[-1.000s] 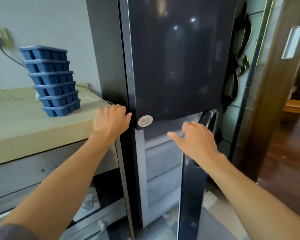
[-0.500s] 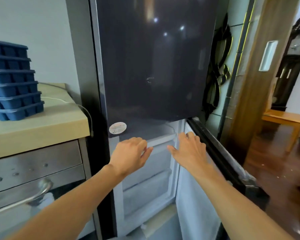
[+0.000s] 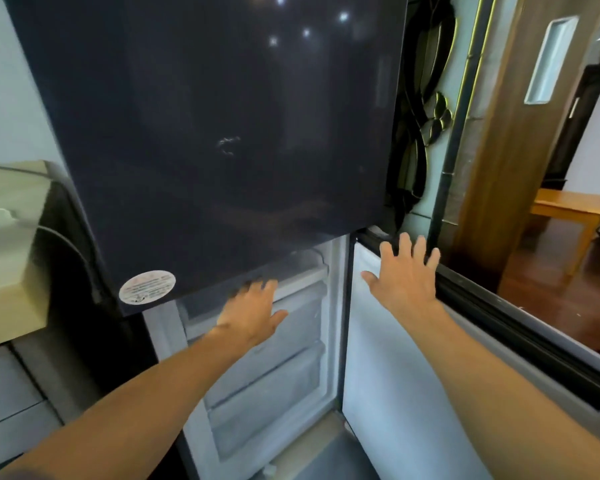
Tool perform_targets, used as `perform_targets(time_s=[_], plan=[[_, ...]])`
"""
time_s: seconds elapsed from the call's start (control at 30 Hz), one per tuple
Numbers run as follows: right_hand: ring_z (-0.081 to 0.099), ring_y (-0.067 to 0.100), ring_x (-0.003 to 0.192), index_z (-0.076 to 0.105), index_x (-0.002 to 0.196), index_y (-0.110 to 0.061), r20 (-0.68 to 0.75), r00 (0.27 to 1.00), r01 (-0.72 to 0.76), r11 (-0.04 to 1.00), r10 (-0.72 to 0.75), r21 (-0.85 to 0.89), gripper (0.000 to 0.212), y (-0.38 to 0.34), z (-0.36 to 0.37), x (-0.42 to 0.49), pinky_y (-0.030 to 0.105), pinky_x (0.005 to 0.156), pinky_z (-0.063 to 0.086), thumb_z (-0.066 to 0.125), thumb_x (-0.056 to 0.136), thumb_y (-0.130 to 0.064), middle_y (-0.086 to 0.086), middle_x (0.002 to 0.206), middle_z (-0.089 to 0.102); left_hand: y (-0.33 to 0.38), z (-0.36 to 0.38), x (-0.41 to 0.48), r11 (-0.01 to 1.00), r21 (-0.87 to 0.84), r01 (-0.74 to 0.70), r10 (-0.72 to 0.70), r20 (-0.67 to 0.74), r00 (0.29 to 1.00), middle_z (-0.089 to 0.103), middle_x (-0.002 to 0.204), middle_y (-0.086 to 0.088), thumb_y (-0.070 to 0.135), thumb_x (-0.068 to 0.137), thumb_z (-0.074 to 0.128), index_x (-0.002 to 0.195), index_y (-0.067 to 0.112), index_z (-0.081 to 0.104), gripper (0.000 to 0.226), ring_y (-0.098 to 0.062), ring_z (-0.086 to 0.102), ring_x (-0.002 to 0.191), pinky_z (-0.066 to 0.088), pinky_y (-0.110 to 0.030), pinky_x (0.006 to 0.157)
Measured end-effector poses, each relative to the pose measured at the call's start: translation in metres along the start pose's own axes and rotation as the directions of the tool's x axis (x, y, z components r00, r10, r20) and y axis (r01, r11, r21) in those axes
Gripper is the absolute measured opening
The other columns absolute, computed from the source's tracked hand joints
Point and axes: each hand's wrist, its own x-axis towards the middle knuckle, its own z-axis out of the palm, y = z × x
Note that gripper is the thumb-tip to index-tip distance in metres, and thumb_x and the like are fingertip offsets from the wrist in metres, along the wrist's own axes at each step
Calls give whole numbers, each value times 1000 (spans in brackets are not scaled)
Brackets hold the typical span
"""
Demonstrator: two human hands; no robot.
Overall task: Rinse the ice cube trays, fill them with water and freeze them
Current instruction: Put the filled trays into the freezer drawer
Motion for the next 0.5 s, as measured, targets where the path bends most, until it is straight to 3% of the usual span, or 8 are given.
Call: perform_targets(time_s=[0.13,0.27,0.4,0.5], plan=[[23,45,149,26,157,-20,-4,1000,1,983,-2,-186,82,25,27,6,56,122,18,48,94,-68,18,165,24,-2,16,36,989,13,145,-145,109,983,36,154,-10,56,95,53,154,21,27,74,-33,39,138,35,-48,113],[23,42,149,24,156,-21,-36,999,23,977,-31,-212,83,39,33,11,54,122,16,49,93,-69,16,165,24,-6,32,42,964,128,231,-255,228,939,42,151,-11,51,99,50,152,19,30,65,-32,43,137,40,-47,110],[19,40,152,23,158,-23,-26,999,36,981,-42,-189,82,49,34,16,55,123,12,46,95,-69,14,167,21,-5,29,37,983,71,170,-181,192,965,52,140,-12,35,102,52,137,15,47,40,-32,52,127,49,-45,102],[20,40,152,24,157,-23,-38,998,36,982,-43,-185,82,51,33,17,55,124,13,46,94,-70,14,166,23,9,23,18,998,-22,59,-52,233,971,55,137,-10,34,101,53,135,17,51,38,-33,55,124,48,-42,99]])
